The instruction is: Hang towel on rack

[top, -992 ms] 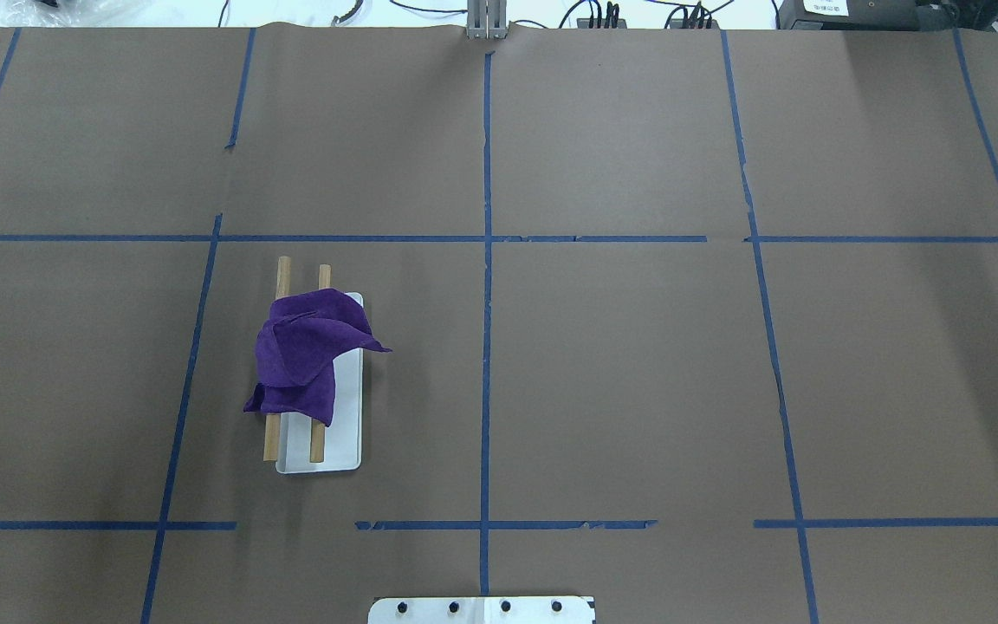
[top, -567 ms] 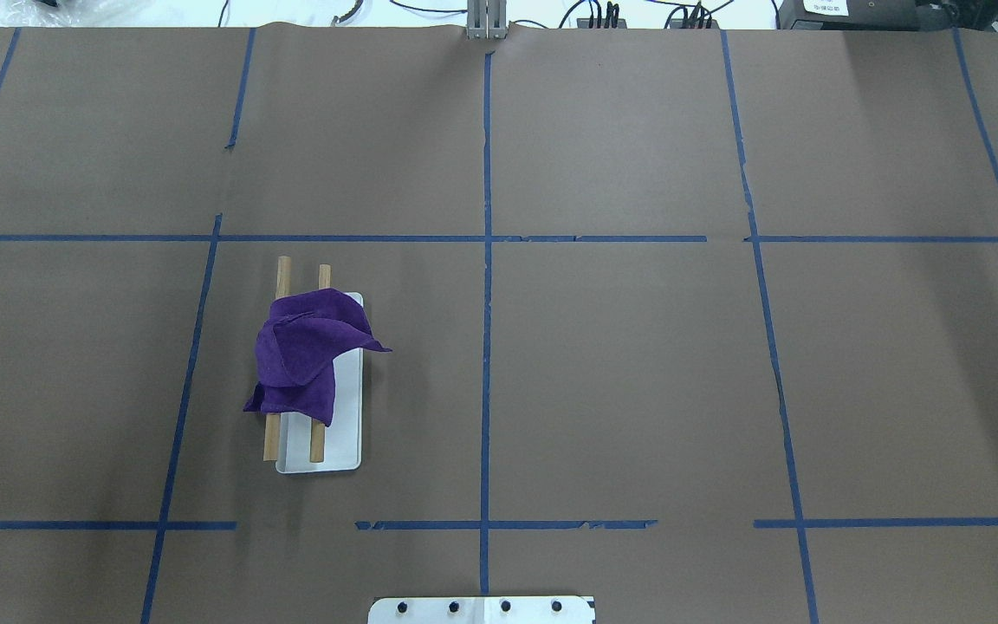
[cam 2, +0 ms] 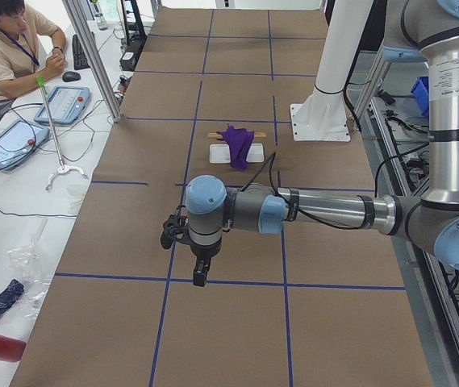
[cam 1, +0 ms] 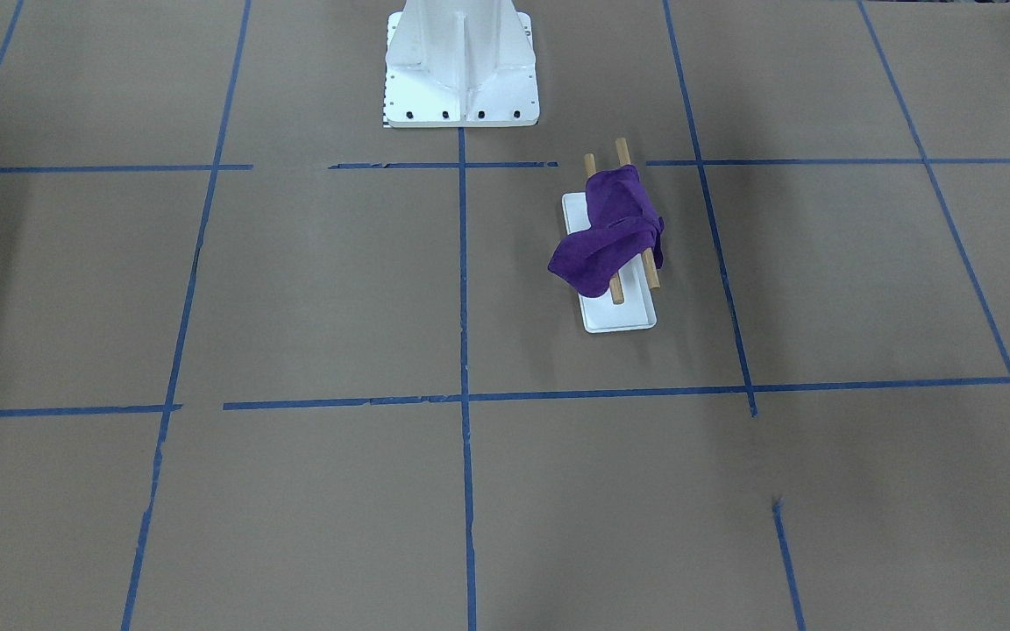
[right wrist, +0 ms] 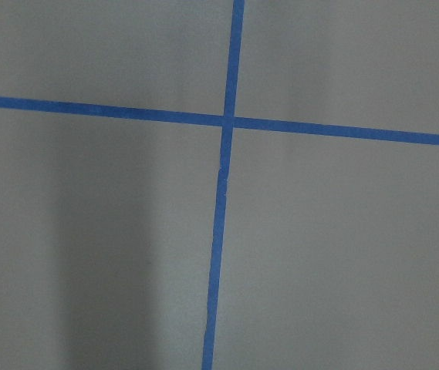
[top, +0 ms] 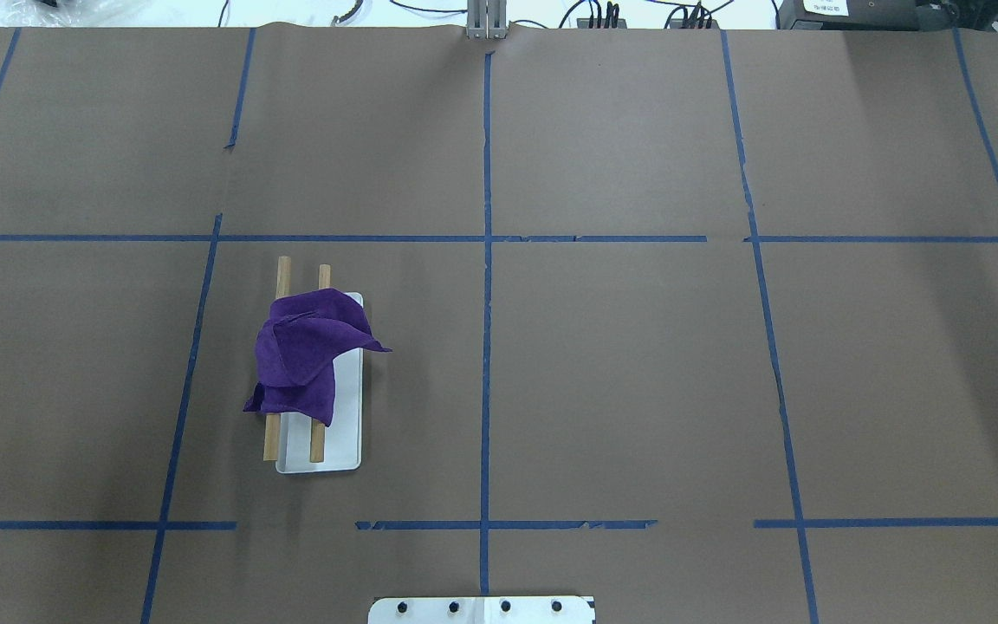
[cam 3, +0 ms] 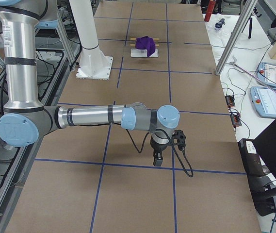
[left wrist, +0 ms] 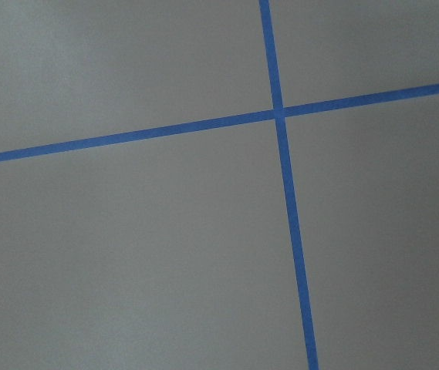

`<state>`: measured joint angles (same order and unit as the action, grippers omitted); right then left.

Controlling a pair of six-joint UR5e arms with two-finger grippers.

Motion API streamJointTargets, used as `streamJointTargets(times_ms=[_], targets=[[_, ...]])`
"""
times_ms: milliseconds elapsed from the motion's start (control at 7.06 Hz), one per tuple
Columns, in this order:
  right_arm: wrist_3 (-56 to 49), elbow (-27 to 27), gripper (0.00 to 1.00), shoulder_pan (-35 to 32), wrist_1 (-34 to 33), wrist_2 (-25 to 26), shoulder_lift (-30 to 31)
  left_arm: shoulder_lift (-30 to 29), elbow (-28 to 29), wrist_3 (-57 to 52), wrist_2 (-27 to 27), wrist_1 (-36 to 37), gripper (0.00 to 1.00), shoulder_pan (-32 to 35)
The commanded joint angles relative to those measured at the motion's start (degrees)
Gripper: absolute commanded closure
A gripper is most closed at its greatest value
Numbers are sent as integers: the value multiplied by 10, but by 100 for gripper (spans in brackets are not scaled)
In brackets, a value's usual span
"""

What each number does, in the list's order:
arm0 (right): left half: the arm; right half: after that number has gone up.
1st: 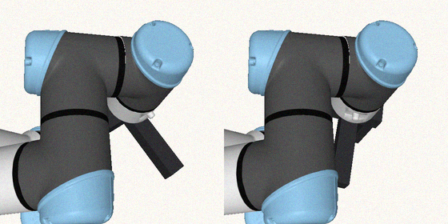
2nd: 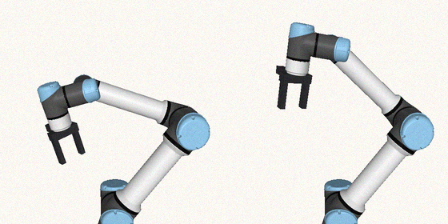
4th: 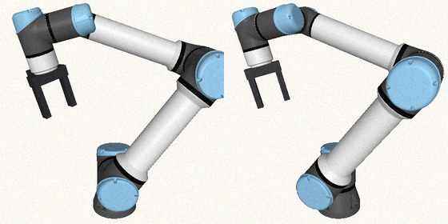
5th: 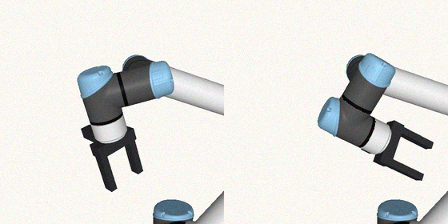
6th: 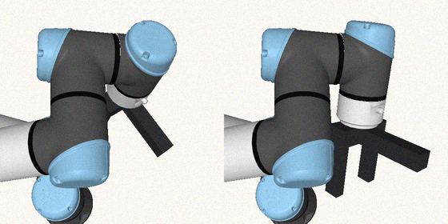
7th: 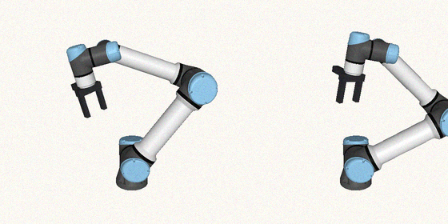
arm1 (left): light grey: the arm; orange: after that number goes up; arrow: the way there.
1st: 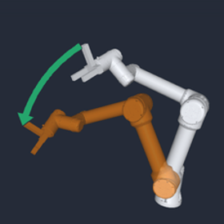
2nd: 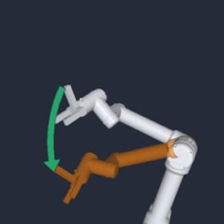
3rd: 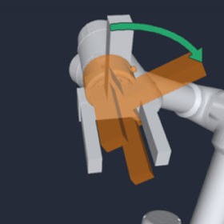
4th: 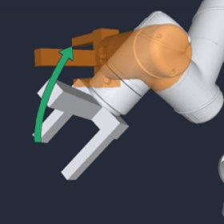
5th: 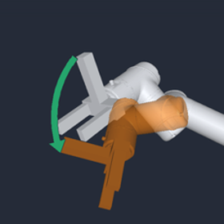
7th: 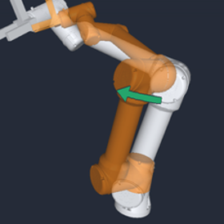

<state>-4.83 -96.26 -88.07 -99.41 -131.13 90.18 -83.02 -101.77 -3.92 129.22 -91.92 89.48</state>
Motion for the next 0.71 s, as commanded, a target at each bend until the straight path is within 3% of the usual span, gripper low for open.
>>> streamJointTargets(times_ms=[0,567], targets=[[0,-1,0,0,0,0,0,-2,-1,0,-1,-2,0,0],[0,0,0,0,0,-1,3,0,0,1,-3,-1,0,0]])
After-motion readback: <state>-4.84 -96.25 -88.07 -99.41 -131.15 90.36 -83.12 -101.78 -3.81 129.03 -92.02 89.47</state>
